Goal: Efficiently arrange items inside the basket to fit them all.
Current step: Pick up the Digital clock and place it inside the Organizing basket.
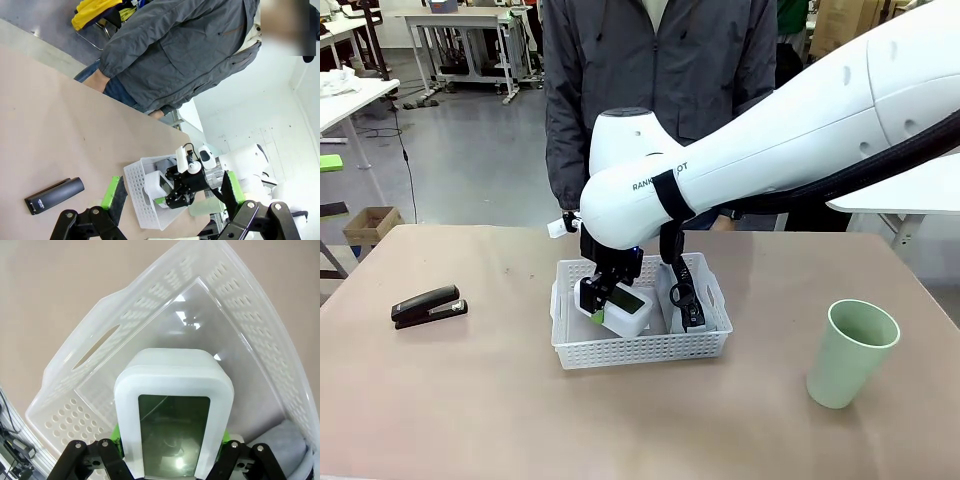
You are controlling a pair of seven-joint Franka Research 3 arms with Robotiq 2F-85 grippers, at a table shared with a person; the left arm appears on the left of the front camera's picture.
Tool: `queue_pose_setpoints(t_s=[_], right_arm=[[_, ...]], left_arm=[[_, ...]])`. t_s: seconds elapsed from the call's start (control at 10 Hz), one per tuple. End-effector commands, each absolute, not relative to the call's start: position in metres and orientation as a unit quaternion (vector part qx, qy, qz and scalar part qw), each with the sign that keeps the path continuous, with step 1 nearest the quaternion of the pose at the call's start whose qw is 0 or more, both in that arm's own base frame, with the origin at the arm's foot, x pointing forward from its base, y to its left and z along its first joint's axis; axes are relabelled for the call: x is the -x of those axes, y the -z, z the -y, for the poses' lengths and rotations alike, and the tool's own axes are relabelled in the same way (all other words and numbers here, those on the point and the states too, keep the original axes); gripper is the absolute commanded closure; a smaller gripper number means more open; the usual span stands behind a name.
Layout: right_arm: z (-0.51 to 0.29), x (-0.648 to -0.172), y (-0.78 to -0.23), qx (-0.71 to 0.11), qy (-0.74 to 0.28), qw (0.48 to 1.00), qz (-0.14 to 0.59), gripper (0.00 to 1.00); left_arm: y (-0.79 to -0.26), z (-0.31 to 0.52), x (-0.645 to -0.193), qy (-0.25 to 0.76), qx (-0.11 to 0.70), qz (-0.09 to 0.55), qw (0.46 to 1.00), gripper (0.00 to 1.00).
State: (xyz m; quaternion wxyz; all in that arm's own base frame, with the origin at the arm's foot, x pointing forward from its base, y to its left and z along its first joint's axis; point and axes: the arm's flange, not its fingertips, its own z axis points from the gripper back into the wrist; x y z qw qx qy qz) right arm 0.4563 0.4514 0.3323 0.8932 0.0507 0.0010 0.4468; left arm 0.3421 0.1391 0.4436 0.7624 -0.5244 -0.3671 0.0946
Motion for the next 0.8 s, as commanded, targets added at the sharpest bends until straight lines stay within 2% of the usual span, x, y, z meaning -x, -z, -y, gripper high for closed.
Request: queue_pose_setpoints(t_s=[0.0,0.6,0.7], right_arm=[[-0.4547,-0.4655,-0.3299,-0.038,-0.463,0.886,-0.004,0.22],[-0.4562,-0.4686,-0.3259,-0.035,-0.464,0.885,-0.011,0.22],[-0.4565,-0.4690,-0.3252,-0.038,-0.466,0.884,-0.016,0.03]], left_arm=[[-0.4440,-0.1381,-0.3411,-0.090,0.527,0.370,0.760,0.00],[-0.4440,-0.1381,-0.3411,-0.090,0.527,0.370,0.760,0.00],[-0.4440,-0.1381,-0.3411,-0.090,0.527,0.370,0.760,0.00]])
